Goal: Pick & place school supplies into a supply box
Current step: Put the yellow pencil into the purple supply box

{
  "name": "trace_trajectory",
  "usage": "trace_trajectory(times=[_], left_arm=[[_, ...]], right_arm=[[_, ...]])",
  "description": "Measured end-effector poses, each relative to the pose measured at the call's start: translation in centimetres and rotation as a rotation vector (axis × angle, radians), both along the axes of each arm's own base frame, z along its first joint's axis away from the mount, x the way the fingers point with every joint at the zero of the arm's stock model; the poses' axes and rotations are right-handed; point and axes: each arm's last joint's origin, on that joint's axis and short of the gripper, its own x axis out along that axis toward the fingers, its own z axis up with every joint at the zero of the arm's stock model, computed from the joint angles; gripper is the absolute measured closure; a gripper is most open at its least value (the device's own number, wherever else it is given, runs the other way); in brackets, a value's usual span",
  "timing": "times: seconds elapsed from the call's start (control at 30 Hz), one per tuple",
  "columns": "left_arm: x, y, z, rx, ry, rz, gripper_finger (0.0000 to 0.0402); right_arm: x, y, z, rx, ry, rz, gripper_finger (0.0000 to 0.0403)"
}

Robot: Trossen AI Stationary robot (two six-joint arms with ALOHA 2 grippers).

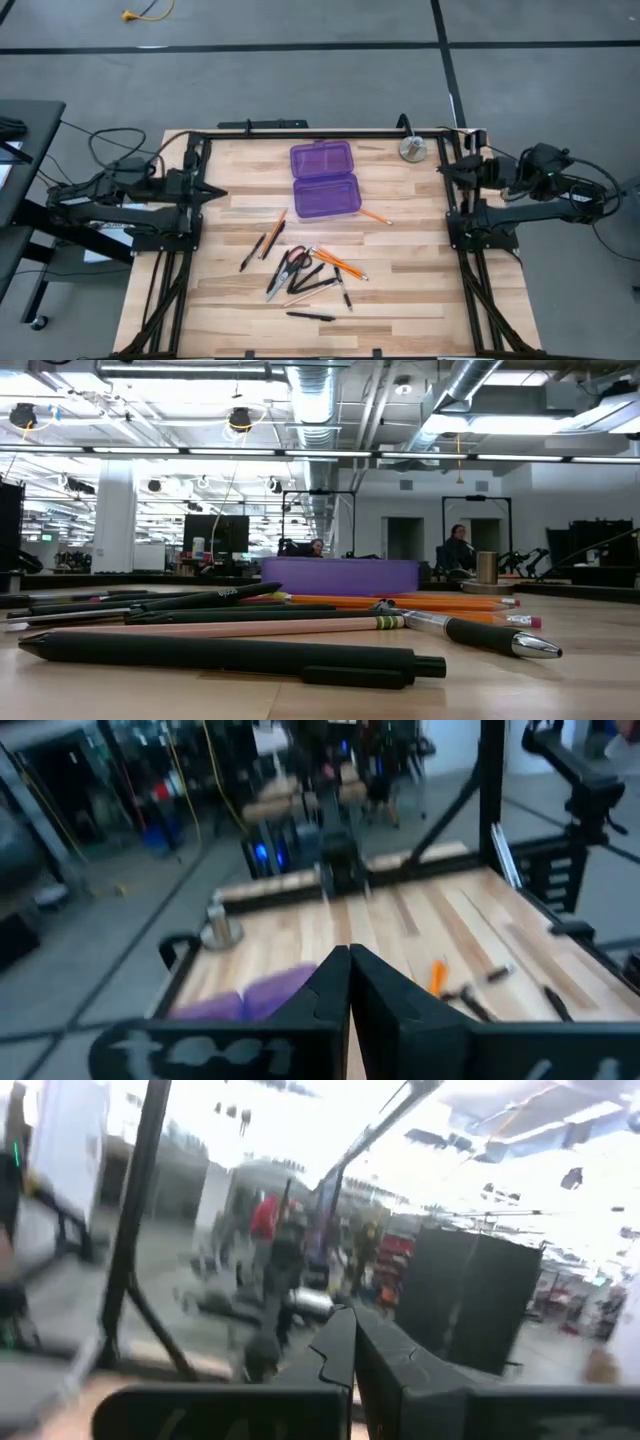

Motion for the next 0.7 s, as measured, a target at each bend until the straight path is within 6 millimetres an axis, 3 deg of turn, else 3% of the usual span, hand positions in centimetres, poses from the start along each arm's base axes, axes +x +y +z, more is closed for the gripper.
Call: trace_trajectory(times=[0.1,0.17,0.4,0.5,0.7], left_arm=[[0.0,0.0,0.1,0.008,-0.006,-0.001,0.0401],[0.5,0.0,-0.1,0.008,0.017,0.002,0.0401],[4.2,0.0,-1.7,-0.070,0.205,0.024,0.0401],[6.3,0.0,-2.7,-0.070,0.301,0.027,0.0401],[9.3,0.0,-4.6,-0.030,0.439,0.020,0.0401]], right_arm=[[0.4,-0.1,0.5,0.067,-0.053,-0.009,0.0403],[1.4,-0.3,0.1,0.119,0.007,-0.082,0.0403],[6.5,-2.3,-4.0,0.267,0.587,-0.534,0.0384],[8.5,-3.1,-6.0,0.351,0.834,-0.575,0.0377],[12.0,-4.2,-9.6,0.511,1.200,-0.481,0.0372]])
